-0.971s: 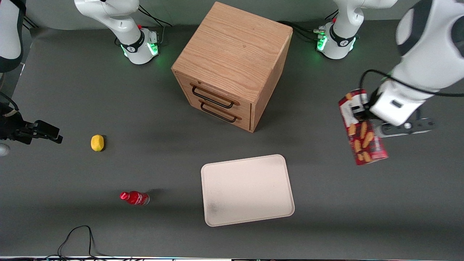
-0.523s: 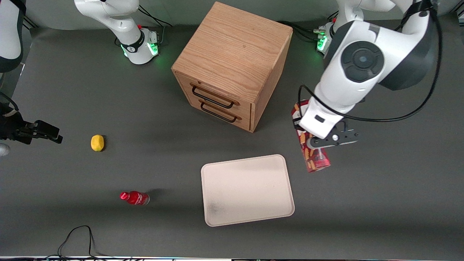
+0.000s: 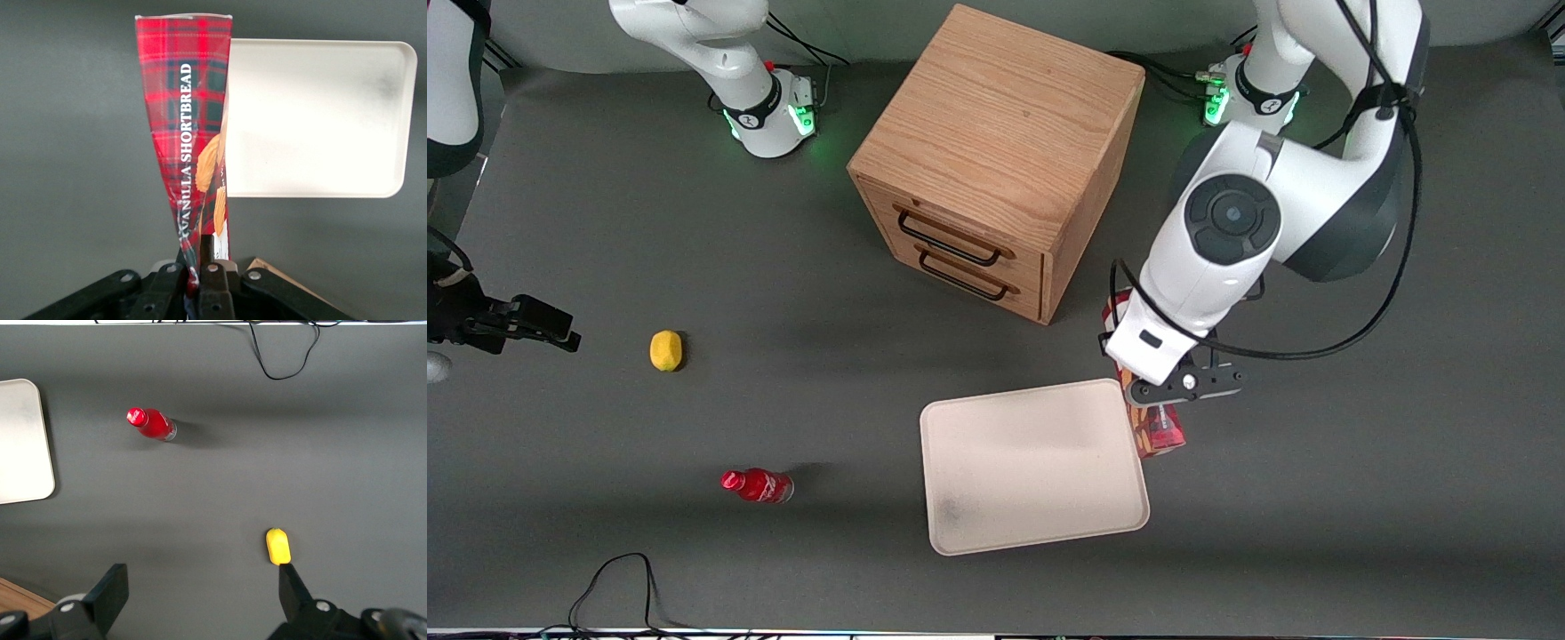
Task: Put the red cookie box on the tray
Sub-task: 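Carry the red cookie box over to the white tray, then lower the box onto the tray corner and open the left gripper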
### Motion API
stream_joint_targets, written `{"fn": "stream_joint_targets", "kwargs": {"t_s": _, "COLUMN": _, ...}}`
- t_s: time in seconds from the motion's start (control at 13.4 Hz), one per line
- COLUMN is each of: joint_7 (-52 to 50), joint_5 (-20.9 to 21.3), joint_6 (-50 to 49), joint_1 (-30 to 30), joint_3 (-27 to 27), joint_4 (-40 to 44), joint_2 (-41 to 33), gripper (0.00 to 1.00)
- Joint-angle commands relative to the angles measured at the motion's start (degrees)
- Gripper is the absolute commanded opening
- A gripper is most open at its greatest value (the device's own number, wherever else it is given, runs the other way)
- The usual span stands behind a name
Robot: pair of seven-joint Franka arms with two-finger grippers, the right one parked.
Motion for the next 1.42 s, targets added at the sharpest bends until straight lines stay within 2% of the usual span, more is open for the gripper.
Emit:
{"fn": "stream_joint_targets", "kwargs": {"t_s": 0.0, "joint_7": -1.1, "joint_5": 0.4, "joint_6": 3.4, "joint_1": 0.4, "joint_3": 0.2, "joint_4": 2.6, "joint_2": 3.4, "gripper": 0.0}}
{"fn": "stream_joint_targets", "kwargs": {"t_s": 1.34, "joint_7": -1.6, "joint_5": 0.6, "joint_6": 24.0, "joint_1": 1.5, "joint_3": 0.2, "joint_4": -4.4, "joint_2": 15.7, "gripper": 0.0}}
